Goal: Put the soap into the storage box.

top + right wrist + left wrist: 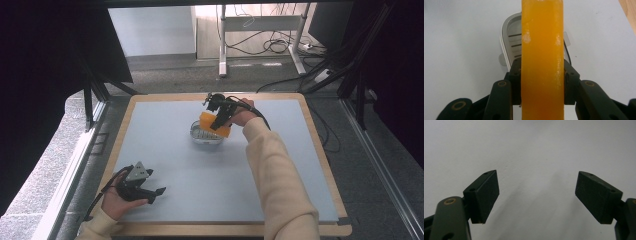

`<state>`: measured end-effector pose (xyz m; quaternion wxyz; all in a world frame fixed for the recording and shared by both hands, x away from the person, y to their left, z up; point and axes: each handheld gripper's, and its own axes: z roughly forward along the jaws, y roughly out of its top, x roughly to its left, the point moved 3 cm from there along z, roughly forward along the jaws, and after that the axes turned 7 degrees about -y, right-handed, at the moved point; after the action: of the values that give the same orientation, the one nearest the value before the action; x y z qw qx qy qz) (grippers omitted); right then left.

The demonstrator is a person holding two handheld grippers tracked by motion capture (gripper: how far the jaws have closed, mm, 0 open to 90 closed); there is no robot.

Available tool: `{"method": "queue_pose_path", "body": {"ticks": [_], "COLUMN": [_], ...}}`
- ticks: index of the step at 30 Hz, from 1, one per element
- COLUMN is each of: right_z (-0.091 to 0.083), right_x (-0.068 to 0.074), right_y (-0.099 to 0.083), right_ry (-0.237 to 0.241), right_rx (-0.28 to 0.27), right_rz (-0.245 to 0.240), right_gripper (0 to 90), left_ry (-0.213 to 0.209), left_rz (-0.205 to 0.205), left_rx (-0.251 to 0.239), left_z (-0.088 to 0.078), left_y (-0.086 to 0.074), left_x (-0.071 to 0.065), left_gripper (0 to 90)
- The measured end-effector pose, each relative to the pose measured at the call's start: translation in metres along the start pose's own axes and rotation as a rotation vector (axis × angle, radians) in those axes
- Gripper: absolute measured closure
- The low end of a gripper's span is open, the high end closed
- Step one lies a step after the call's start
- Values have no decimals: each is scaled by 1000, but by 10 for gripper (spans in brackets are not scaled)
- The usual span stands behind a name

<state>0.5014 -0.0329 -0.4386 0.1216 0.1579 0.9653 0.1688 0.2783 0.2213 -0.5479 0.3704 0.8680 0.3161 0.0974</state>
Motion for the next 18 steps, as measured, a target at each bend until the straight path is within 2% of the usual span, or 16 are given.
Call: {"method": "queue_pose_path", "body": {"ticks": [7,18], "right_z": [10,26], "right_x": [-2,-5], "right_y": [10,17], "right_ry": [15,52], "right_rx": [-4,0], "right_rz": [-15,-73], "right_gripper": [617,617], "left_ry": [-1,-1], "left_rz": [-2,-2], "left_rx": [0,4], "left_z": [1,1], "left_y": [0,-1], "left_x": [0,1], "left_gripper": [193,194]}}
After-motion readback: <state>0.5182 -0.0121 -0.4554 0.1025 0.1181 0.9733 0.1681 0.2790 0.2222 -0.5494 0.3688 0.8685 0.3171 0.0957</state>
